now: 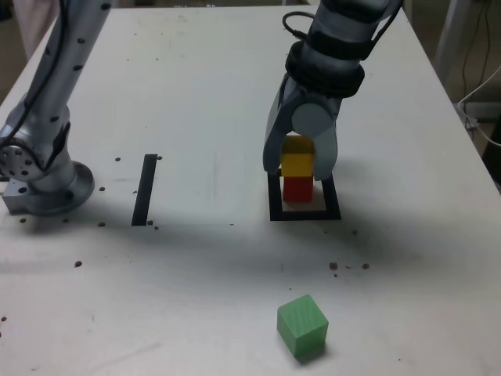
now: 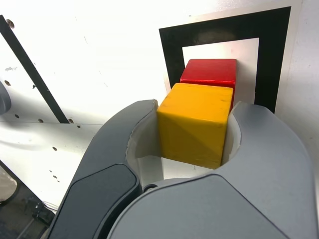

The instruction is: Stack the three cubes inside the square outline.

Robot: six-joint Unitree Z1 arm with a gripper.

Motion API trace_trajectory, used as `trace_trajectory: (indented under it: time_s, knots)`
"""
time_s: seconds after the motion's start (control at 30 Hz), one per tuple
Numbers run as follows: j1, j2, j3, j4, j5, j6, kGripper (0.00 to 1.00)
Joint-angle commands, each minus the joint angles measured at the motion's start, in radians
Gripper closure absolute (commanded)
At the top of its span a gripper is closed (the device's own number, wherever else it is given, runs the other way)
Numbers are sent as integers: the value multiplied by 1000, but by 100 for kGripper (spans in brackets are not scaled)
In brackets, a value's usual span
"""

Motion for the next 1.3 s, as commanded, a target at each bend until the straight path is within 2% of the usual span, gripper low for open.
trace_trajectory:
  time_s: [0.0,0.3,0.37,0.53,0.6,0.63,0.93,1.27]
  knots:
    - [-1,7,1,-4,2,-2,74]
    - [-1,10,9,-20,4,-1,72]
    - [-1,10,14,-24,4,1,62]
    - [-1,9,31,-41,5,11,17]
    - [-1,8,37,-46,8,13,6]
    - [-1,7,38,-48,10,13,4]
    - [-1,-13,46,-51,23,11,1]
    - [-22,-140,98,-48,105,-48,0]
